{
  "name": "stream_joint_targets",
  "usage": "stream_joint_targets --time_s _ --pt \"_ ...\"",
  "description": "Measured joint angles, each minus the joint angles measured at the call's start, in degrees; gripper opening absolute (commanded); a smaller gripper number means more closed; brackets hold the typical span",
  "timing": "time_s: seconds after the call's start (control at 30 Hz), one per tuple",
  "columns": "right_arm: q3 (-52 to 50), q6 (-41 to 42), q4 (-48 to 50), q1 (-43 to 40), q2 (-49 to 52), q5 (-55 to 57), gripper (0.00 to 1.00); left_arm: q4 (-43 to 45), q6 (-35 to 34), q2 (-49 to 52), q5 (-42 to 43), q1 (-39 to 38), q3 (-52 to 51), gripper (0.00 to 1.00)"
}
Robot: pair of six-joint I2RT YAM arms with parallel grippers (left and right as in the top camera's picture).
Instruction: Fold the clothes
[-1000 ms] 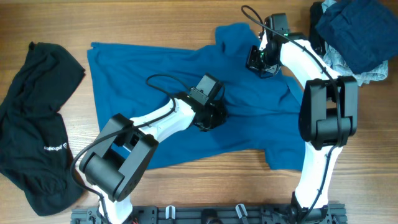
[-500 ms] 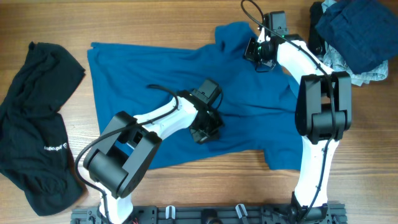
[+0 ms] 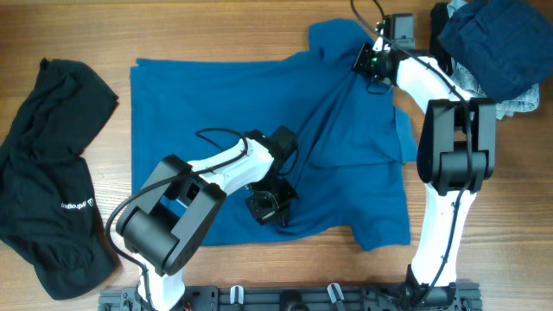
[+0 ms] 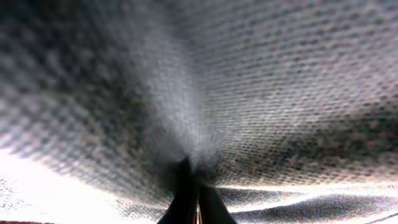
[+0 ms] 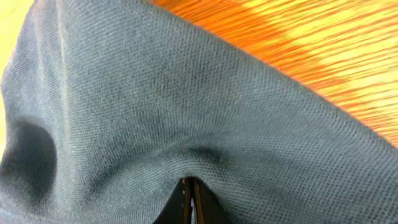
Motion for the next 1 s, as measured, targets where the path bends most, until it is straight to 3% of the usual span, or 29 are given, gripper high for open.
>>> stream_joint_targets --time_s 0.03,0.07,0.1,0.13,0.17,0.23,0.33,0.37,0.47,0.5,0.67,0.73,0.8,0.9,0.93,1.0 --pt "0.7 0.0 -0.4 -0.6 0.3 0.0 0.07 0.0 0.6 -0.1 -0.1 0.0 0.0 0.04" --pt "1.7 -0.4 -1.1 -1.2 0.7 0.1 0.18 0.2 1.0 -0.7 -1.0 -0.3 -0.3 0.04" --pt "2.0 -0.6 -1.5 -1.4 0.7 0.1 0.52 0.2 1.3 -1.2 -2.3 -0.6 -0.4 0.04" --pt "4.3 -2.3 -4.2 -2.0 1.2 0.6 0.70 -0.8 1.6 -2.2 -5.2 -0.9 -0.4 0.04" --pt "7.4 -3.0 -8.2 -2.3 1.8 0.9 0.72 -2.7 1.8 -3.7 -9.0 -1.1 -0.2 0.04" --pt "13.9 -4.7 -15.8 -2.4 2.6 1.6 0.69 -5.0 2.0 -6.2 -15.2 -1.1 1.0 0.06" --pt "26.4 -5.9 -28.5 -2.7 2.5 2.4 0.67 -4.9 2.3 -10.6 -22.3 -1.1 4.0 0.18" --pt "30.0 -6.1 -32.0 -2.7 1.8 2.4 0.67 -4.7 2.4 -12.0 -24.7 -1.1 4.5 0.24" --pt "35.3 -6.3 -41.3 -3.0 -4.2 2.6 0.67 -3.4 3.6 -13.3 -28.9 -0.3 4.8 0.63" --pt "35.6 -6.3 -44.8 -3.0 -7.1 2.8 0.64 -2.4 4.4 -13.3 -29.4 0.3 4.8 0.68" --pt "37.8 -4.9 -60.2 -2.3 -22.8 2.9 0.47 6.5 9.5 -13.3 -30.6 10.8 4.9 0.74" --pt "38.3 -3.8 -65.8 -0.6 -24.1 2.9 0.33 12.2 12.7 -13.3 -30.0 16.8 4.9 0.73" --pt "37.2 -4.0 -72.1 2.5 -23.7 3.0 0.27 19.0 15.9 -13.3 -28.1 22.4 5.0 0.71" --pt "28.8 -3.2 -72.3 8.3 -24.3 3.8 0.07 25.2 19.3 -13.3 -25.5 28.7 5.0 0.60" --pt "23.2 -2.1 -72.1 10.7 -25.0 4.3 0.04 26.8 20.5 -13.3 -25.1 30.0 5.0 0.49" --pt "13.9 0.5 -71.7 12.3 -27.0 5.1 0.04 29.5 22.0 -13.2 -24.5 30.6 4.9 0.39"
